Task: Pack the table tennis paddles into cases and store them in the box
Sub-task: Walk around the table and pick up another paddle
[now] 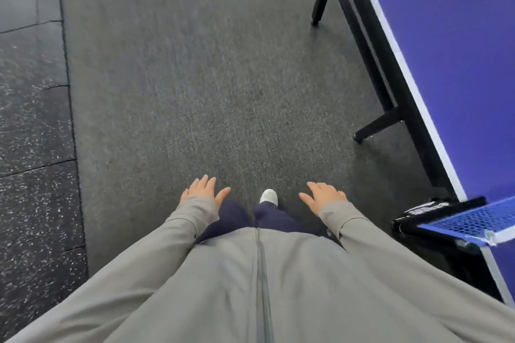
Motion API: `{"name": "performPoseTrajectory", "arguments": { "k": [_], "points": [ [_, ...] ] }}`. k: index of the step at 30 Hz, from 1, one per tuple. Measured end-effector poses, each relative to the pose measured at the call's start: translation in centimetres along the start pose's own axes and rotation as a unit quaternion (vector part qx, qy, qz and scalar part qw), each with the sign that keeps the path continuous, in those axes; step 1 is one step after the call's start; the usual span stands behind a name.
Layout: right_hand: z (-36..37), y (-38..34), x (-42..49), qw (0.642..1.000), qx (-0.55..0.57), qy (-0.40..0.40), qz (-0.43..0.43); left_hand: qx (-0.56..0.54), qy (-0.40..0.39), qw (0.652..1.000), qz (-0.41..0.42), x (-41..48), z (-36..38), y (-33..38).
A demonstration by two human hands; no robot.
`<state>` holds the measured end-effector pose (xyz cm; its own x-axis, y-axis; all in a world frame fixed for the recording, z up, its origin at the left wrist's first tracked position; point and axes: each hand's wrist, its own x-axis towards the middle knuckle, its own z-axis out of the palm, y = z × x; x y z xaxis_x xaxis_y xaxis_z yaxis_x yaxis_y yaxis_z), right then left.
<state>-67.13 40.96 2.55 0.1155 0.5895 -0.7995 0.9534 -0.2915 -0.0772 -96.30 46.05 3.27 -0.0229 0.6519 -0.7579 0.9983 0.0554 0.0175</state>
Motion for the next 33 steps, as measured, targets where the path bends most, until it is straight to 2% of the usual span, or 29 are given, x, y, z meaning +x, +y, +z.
{"name": "performPoseTrajectory", "arguments": {
  "k": [8,16,23,27,33],
  "points": [
    [-4.8,0.3,3.5,0.995,0.075,-0.005,0.070,0.067,0.011,0.993,0.097,7.6,-8.7,5.1],
    [-10.3,-2.8,7.6,0.980,0.127,0.002,0.156,0.150,-0.003,0.968,0.200,18.1,-18.6,9.5],
    [-18.3,-6.0,11.2,0.973,0.169,0.048,0.148,0.198,0.009,0.949,0.246,25.3,-28.3,14.3],
    [-20.3,-5.6,12.0,0.961,0.208,0.060,0.169,0.228,0.014,0.929,0.292,26.0,-30.0,18.2],
    [-22.6,-0.7,12.2,0.920,0.298,0.104,0.232,0.266,0.027,0.883,0.385,25.3,-29.9,27.1]
  ]
}}
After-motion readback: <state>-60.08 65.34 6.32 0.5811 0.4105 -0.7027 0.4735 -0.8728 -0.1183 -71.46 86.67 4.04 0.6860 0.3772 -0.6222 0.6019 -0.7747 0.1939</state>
